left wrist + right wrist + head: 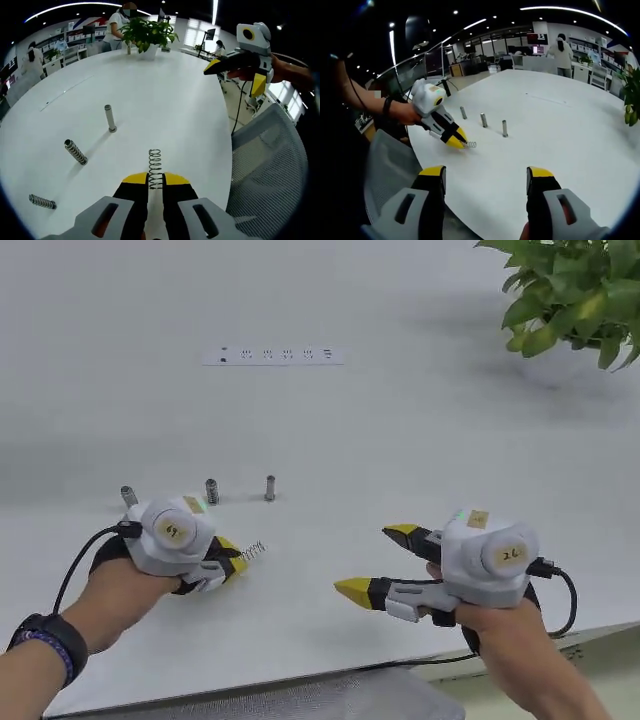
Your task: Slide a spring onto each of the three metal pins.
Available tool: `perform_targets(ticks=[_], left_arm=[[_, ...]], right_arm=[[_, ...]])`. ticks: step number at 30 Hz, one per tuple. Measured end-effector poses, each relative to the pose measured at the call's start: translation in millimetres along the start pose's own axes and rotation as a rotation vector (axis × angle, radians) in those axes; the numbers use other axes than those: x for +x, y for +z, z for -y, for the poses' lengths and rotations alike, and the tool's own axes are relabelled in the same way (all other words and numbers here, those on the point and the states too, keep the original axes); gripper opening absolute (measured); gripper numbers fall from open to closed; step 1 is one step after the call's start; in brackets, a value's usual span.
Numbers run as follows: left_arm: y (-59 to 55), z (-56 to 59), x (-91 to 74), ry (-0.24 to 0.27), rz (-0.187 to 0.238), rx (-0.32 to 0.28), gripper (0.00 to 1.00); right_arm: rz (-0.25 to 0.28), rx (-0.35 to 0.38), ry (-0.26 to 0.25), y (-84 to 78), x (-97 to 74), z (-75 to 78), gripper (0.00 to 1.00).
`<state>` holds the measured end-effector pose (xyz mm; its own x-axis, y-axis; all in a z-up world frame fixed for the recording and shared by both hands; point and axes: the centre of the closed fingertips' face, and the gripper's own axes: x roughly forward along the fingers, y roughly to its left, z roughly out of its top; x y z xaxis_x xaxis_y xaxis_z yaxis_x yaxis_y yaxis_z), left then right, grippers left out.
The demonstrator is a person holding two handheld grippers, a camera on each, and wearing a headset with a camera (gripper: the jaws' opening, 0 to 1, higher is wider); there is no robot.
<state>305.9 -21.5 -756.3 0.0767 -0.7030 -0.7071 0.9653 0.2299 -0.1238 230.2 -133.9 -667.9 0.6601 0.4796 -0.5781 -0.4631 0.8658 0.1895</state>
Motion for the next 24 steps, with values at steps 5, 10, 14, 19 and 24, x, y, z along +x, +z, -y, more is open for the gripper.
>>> perform_targets(ticks=[5, 10, 14, 19, 24], left_arm=[[-6.4, 0.3, -13.4, 0.024, 0.011, -0.012, 0.03], [-14.2, -0.8, -24.4, 0.053, 0.017, -0.027, 0.03], [-14.8, 1.6, -35.9, 0.069, 0.034, -0.043, 0.03], [-13.5, 1.8, -45.7, 0.088, 0.051, -0.045, 0.03], [-14.0, 3.6, -51.9, 0.094, 0.064, -0.044, 0.03]], right_arm=[[-0.004, -0.008, 0.016, -1.2, 3.1, -6.4, 0.64], [-0.007, -0.013, 0.027, -2.1, 4.0, -10.0, 0.64], [-0.012, -0.022, 0.037, -2.3, 5.4, -11.8, 0.64], [-0.014, -0.032, 0.048, -0.3, 7.1, -14.6, 0.64], [-0.017, -0.040, 0.061, 0.9, 9.8, -18.5, 0.64]])
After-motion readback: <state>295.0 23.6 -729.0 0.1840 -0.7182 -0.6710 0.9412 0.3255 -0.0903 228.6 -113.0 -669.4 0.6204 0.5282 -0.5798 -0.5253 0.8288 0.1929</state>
